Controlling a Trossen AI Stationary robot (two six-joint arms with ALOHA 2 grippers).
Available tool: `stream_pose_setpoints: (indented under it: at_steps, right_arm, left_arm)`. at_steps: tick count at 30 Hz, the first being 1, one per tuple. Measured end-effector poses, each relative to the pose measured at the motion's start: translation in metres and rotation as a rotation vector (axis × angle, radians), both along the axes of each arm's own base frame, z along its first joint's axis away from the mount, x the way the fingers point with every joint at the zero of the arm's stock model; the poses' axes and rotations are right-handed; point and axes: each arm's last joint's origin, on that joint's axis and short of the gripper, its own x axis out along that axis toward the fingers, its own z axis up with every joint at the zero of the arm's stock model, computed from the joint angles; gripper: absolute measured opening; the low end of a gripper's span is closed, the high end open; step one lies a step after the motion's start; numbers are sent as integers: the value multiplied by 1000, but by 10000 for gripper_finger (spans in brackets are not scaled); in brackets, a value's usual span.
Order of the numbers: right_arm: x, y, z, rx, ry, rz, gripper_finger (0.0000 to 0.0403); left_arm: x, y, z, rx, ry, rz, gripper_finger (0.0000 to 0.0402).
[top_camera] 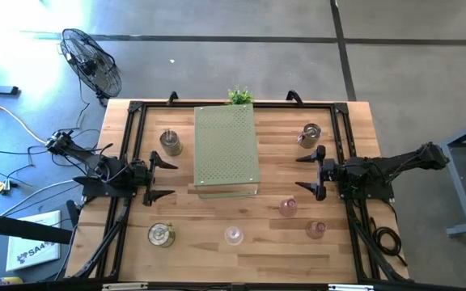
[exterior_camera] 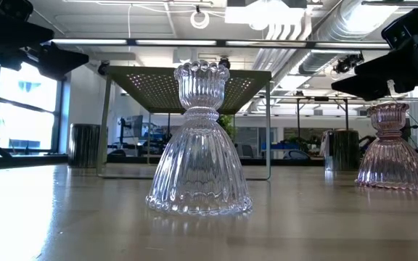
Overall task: Pick & Place candle stick holders
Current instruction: Put the right brown scented candle on the shelf
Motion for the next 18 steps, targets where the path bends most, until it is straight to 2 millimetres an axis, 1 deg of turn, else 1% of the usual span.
stream_pose_setpoints:
  at_steps: [5, 9, 14, 18]
  right_arm:
    - [1, 0, -1, 0, 16, -13, 400]
    - [1, 1, -2, 48, 15, 25, 400]
    - [1, 3, -2, 40, 19, 82, 400]
    - [1, 3, -2, 41, 19, 87, 400]
  left_arm:
    - [0, 0, 0, 0, -1, 1, 388]
    - [0, 0, 0, 0, 0, 1, 388]
    - [0, 0, 0, 0, 0, 0, 388]
    - [0, 0, 0, 0, -1, 1, 388]
